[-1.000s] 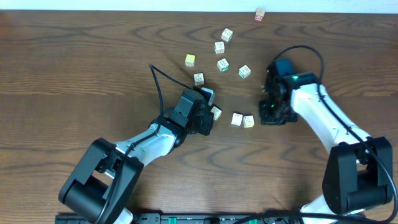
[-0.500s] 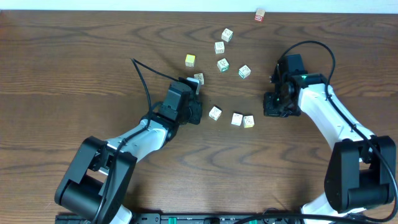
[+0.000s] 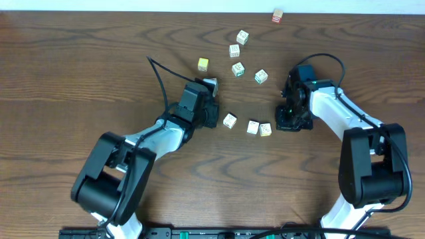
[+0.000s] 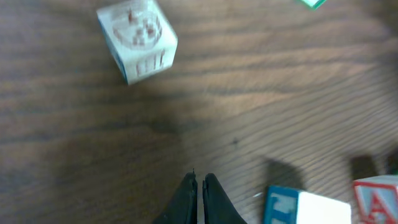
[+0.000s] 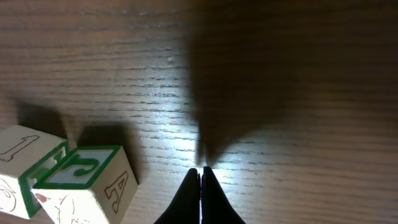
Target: Lift 3 blocks
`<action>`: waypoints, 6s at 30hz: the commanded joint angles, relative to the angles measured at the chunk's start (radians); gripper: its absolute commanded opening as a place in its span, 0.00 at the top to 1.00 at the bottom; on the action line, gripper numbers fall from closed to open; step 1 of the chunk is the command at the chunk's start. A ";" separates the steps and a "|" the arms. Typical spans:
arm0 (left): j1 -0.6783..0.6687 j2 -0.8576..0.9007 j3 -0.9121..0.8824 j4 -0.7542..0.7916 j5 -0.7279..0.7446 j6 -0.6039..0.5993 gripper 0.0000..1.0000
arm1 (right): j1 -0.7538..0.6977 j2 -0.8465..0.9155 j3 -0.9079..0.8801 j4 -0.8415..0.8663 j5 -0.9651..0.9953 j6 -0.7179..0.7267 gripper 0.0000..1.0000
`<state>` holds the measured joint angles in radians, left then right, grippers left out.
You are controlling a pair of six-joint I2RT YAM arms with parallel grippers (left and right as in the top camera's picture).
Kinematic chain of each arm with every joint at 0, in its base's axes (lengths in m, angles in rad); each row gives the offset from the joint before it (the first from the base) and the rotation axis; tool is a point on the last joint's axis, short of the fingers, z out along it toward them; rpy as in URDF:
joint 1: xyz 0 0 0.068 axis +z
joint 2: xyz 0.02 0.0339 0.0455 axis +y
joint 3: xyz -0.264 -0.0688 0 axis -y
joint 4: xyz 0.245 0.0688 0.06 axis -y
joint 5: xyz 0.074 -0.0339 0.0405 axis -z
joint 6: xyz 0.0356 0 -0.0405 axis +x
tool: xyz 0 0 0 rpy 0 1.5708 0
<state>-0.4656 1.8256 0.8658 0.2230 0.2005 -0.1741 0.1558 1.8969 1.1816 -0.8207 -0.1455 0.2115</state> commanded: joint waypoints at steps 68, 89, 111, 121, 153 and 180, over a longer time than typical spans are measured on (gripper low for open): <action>-0.025 0.043 0.018 -0.033 0.146 0.032 0.93 | 0.100 0.020 -0.008 0.126 -0.125 -0.037 0.99; 0.019 0.043 0.066 0.004 0.146 0.032 0.92 | 0.101 0.020 -0.008 0.099 -0.182 -0.033 0.99; 0.019 0.043 0.080 0.003 0.120 0.037 0.92 | 0.122 0.020 -0.008 0.137 -0.042 0.001 0.98; 0.019 0.046 0.142 0.003 0.115 0.043 0.92 | 0.072 0.020 -0.008 0.085 -0.043 0.036 0.99; -0.078 0.226 0.294 -0.231 0.169 0.096 0.93 | 0.074 0.020 -0.008 0.050 -0.016 0.053 0.99; -0.025 0.216 0.294 -0.347 0.101 0.072 0.93 | 0.074 0.020 -0.008 0.046 -0.016 0.053 0.99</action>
<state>-0.5137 2.0304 1.1732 -0.0731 0.3531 -0.0998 0.2329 1.9102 1.1805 -0.7734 -0.1642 0.2531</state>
